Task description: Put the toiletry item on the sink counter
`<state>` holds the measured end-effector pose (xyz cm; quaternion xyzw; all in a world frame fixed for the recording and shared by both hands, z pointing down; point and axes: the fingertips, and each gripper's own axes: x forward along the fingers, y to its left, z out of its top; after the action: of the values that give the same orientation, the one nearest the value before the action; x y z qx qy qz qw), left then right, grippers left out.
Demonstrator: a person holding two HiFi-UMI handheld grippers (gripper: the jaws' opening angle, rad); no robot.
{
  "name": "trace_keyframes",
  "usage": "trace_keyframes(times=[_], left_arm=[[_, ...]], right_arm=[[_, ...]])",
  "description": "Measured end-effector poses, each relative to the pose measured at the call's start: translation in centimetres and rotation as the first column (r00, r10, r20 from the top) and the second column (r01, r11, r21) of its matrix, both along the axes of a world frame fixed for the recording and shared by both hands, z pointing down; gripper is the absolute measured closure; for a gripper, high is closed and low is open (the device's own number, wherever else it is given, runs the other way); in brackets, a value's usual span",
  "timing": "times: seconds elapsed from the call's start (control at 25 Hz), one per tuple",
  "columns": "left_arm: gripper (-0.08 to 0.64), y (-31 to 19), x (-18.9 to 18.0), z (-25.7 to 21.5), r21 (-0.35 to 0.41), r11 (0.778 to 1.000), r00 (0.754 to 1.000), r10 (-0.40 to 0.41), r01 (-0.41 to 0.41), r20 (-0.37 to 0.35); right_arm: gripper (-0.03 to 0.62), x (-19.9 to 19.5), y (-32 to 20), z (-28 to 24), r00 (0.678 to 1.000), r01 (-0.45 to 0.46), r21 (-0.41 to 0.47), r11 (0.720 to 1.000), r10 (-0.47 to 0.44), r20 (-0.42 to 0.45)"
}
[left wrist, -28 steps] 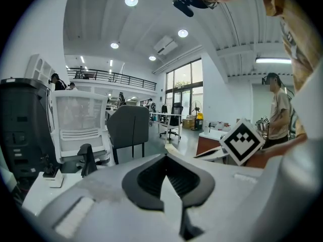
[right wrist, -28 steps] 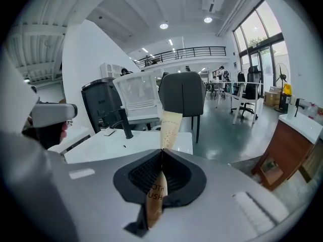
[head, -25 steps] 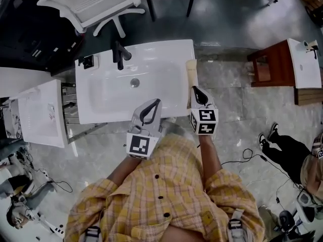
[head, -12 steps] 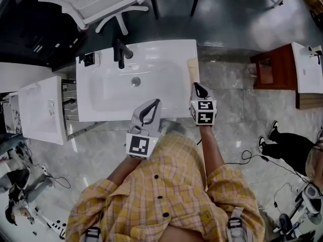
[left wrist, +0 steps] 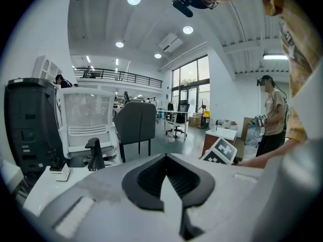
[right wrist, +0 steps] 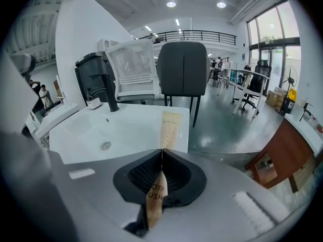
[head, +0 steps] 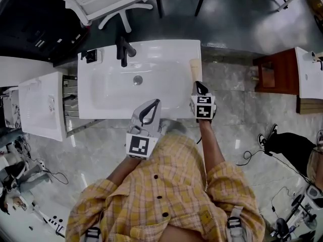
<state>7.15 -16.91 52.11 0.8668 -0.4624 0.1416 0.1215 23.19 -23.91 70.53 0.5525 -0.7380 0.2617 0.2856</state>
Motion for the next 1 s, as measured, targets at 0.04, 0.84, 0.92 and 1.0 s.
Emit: trace_keyframes(times=[0.04,0.84,0.92,1.0], left_arm=[[0.561,0.0,-0.1,0.1,0.012,1.000,1.000,0.009,-0.009,0.008],[0.561,0.5,-0.1,0.6,-0.035,0.999,1.000,-0.015,0.015,-0.003],[0.561,0.4,-0.3,0.6,-0.034,0.999,1.000,-0.006,0.005,-0.012],[0.561,0.3,-0.3,0.5,-0.011,1.000,1.000,0.016,-0.016,-0.001]], right_arm=[[0.586,0.0,0.0,0.2,1.000,0.001,-0.005,1.000,-0.001,-0.005],[0.551,0.6,-0.2,2.6,1.000,-0.029,-0.065,0.997,0.029,0.005],[0.548,0.4,-0.3,2.6,0.999,-0.032,-0.065,0.997,0.032,0.007],[0.547,0.4,-0.3,2.5,0.999,-0.032,-0.066,0.997,0.032,0.009]])
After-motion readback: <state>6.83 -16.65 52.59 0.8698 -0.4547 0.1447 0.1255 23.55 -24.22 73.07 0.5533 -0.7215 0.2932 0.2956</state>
